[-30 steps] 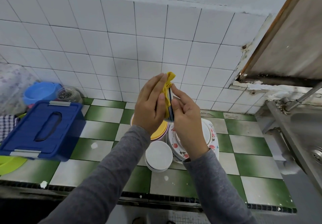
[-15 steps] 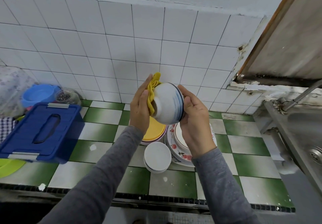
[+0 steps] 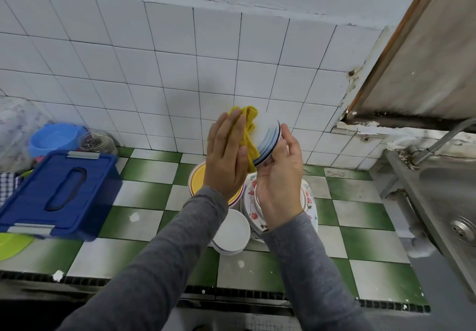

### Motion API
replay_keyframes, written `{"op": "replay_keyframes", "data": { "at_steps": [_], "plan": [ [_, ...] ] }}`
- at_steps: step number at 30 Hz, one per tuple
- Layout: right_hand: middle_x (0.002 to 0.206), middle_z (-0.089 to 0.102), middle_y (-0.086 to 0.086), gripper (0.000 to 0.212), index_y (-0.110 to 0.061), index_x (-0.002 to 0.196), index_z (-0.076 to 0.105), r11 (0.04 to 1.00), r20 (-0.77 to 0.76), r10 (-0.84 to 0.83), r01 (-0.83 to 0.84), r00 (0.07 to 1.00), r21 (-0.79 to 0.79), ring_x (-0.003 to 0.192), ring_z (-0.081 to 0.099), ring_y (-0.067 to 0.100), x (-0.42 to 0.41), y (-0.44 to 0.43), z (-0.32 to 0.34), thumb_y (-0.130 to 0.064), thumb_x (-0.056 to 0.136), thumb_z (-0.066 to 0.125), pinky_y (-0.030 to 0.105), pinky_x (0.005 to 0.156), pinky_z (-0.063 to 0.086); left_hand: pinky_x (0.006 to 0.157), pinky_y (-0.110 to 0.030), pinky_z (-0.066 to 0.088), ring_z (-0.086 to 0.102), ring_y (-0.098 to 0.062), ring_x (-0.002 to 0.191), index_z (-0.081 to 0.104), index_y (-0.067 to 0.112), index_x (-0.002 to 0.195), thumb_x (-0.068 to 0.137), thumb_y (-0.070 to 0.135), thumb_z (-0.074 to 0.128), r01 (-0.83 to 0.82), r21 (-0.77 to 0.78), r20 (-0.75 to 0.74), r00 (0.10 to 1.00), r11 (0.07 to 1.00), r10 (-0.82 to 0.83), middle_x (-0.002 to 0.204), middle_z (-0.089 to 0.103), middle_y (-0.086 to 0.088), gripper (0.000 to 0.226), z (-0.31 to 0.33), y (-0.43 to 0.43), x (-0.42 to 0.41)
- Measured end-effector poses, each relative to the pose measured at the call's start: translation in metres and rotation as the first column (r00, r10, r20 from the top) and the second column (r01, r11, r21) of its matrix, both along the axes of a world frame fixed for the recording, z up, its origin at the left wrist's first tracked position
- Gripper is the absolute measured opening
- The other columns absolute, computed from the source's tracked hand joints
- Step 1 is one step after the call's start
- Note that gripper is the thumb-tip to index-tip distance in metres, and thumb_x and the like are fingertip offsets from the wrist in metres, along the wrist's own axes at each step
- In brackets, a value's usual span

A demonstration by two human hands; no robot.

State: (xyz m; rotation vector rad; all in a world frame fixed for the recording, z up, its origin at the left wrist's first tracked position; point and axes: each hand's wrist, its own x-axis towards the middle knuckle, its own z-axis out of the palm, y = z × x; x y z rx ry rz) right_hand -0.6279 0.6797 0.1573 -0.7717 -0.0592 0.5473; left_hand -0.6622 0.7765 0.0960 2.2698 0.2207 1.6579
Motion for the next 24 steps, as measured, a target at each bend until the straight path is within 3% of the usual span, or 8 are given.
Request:
{"op": "replay_keyframes", "data": {
  "at_steps": [3,6,9,12,14,16,20,24],
  "plan": [
    [0.126,0.064,0.013,0.028,-0.021,0.117,0.062,0.991,0.160,-0.036,0.056,0.986,-0.125,0.100,0.067,0.017,0.001,0.001,0.002,-0.007,0.107,0.041,0.026,0.078,0.059,0.112,-0.056,0.035,0.039,-0.037,0.138,0.043,0.000,0.141,0.105,0.020,0.030,-0.021,0.146,-0.064,0.997,0.989,0.031,0.146,0.043,-0.018,0.042,0.005,0.007,-0.003],
    [0.118,0.066,0.011,0.028,-0.018,0.115,0.063,0.947,0.355,0.048,0.070,0.934,-0.312,0.104,0.066,0.020,-0.002,0.000,-0.002,-0.006,0.107,0.040,0.029,0.076,0.060,0.114,-0.051,0.035,0.046,-0.034,0.134,0.055,0.001,0.137,0.104,0.018,0.033,-0.020,0.204,-0.133,0.990,0.979,0.048,0.141,0.054,-0.018,0.043,0.014,0.009,-0.004],
    [0.105,0.068,0.001,0.027,-0.015,0.116,0.064,0.902,0.466,0.128,0.093,0.875,-0.422,0.101,0.066,0.020,-0.001,-0.003,-0.004,-0.005,0.106,0.041,0.027,0.073,0.060,0.108,-0.045,0.043,0.055,-0.030,0.125,0.057,-0.001,0.135,0.100,0.014,0.036,0.034,0.061,-0.179,0.984,0.998,-0.022,0.136,0.058,-0.017,0.043,0.024,0.009,-0.005],
    [0.106,0.067,-0.007,0.028,-0.017,0.114,0.066,0.890,0.538,0.145,0.128,0.830,-0.437,0.103,0.066,0.018,0.000,-0.008,-0.005,-0.004,0.106,0.042,0.029,0.087,0.058,0.110,-0.028,0.041,0.055,-0.023,0.124,0.053,-0.004,0.137,0.101,0.014,0.034,0.053,-0.085,-0.210,0.975,0.995,-0.070,0.136,0.057,-0.018,0.045,0.026,0.010,-0.009],
    [0.106,0.068,-0.007,0.029,-0.019,0.112,0.066,0.895,0.519,0.169,0.090,0.838,-0.437,0.101,0.066,0.016,0.001,-0.009,-0.005,-0.004,0.106,0.041,0.030,0.087,0.059,0.110,-0.025,0.039,0.054,-0.022,0.124,0.052,-0.003,0.138,0.101,0.016,0.034,0.058,-0.107,-0.231,0.969,0.993,-0.082,0.136,0.056,-0.018,0.046,0.024,0.008,-0.011],
    [0.106,0.068,-0.005,0.029,-0.018,0.109,0.067,0.895,0.480,0.192,0.048,0.856,-0.443,0.098,0.066,0.014,0.006,-0.011,-0.005,-0.003,0.105,0.042,0.028,0.084,0.060,0.108,-0.021,0.039,0.055,-0.019,0.123,0.053,0.001,0.139,0.102,0.017,0.034,0.094,-0.239,-0.222,0.964,0.967,-0.148,0.136,0.058,-0.014,0.045,0.024,0.009,-0.012],
    [0.102,0.073,-0.003,0.031,-0.014,0.102,0.069,0.948,0.318,0.185,-0.084,0.930,-0.306,0.091,0.069,0.008,0.024,-0.018,-0.001,-0.001,0.105,0.041,0.020,0.074,0.056,0.107,-0.019,0.038,0.053,-0.008,0.127,0.051,0.010,0.141,0.104,0.017,0.035,0.215,-0.562,-0.089,0.944,0.799,-0.317,0.138,0.057,-0.001,0.041,0.019,0.018,-0.016],
    [0.105,0.073,0.001,0.030,-0.013,0.104,0.068,0.979,0.115,0.171,-0.155,0.979,-0.136,0.089,0.069,0.010,0.036,-0.024,0.002,-0.006,0.106,0.039,0.024,0.079,0.059,0.110,-0.022,0.037,0.047,-0.005,0.134,0.044,0.022,0.142,0.105,0.020,0.031,0.315,-0.681,0.068,0.926,0.662,-0.370,0.142,0.051,0.011,0.039,0.020,0.008,-0.017]
  ]
}}
